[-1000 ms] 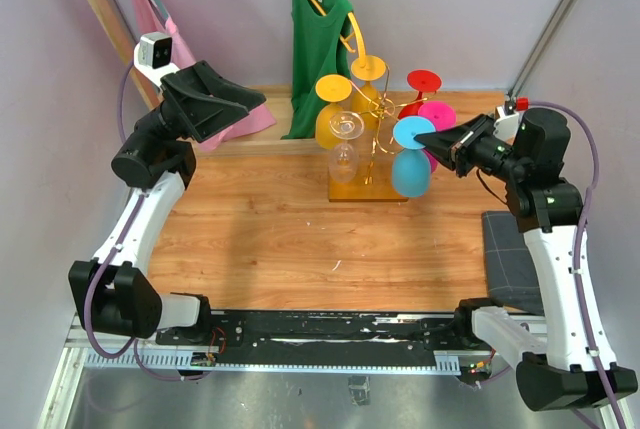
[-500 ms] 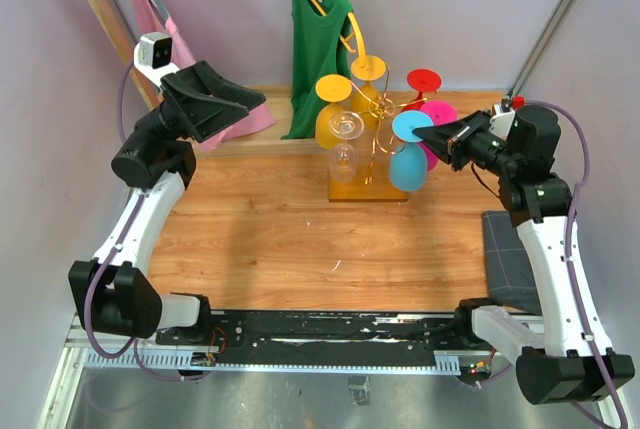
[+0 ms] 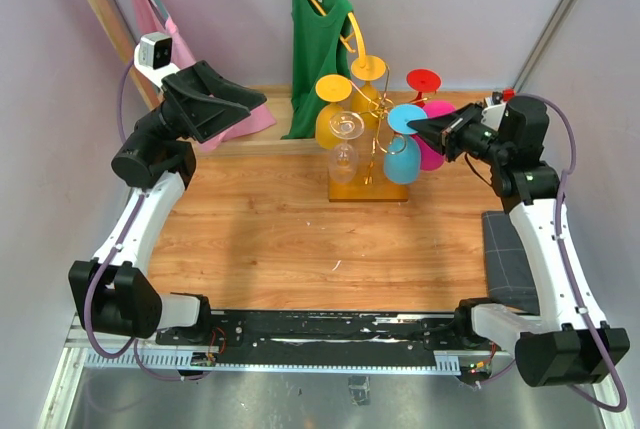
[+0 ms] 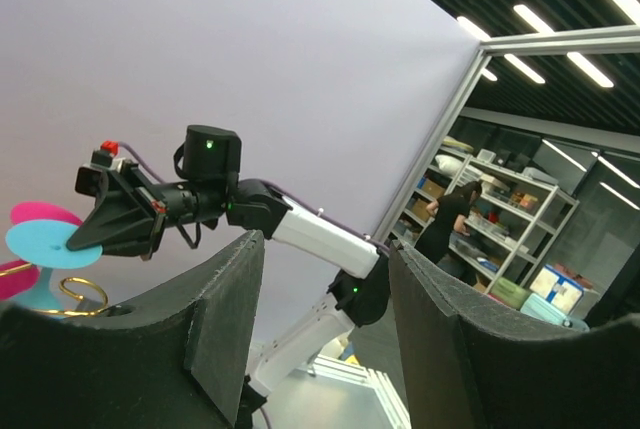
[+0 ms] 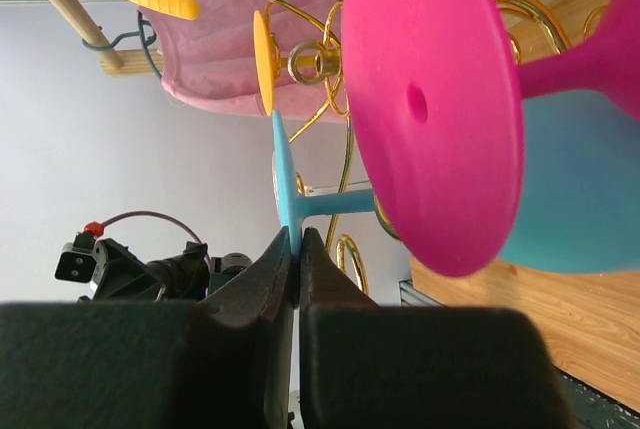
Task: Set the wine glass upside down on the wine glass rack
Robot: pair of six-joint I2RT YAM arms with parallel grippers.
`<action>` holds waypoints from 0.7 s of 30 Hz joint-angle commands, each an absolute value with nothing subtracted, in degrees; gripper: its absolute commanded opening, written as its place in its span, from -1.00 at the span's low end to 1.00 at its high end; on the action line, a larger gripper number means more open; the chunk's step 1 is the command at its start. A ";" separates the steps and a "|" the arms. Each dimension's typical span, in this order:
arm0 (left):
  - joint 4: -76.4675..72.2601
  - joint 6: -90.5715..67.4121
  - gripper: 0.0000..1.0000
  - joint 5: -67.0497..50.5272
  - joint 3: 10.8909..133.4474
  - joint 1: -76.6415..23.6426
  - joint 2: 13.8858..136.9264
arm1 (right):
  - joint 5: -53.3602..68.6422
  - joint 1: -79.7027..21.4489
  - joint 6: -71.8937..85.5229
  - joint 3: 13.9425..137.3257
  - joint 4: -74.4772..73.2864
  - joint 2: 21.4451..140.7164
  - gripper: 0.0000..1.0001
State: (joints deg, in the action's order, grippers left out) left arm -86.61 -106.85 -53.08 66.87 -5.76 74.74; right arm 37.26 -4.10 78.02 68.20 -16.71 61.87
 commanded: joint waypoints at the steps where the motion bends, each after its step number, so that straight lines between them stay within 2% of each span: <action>1: -87.51 -105.79 0.15 -53.98 67.67 -5.86 74.88 | 39.64 -4.06 78.35 69.01 -11.95 63.46 -0.99; 21: -86.65 -104.94 0.15 -53.99 67.26 -5.87 75.10 | 50.71 -9.72 73.69 75.22 -8.50 69.52 -0.99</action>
State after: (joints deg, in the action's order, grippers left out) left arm -85.38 -105.60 -53.49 66.89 -5.76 75.20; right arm 47.20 -7.90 76.36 72.69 -10.15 69.08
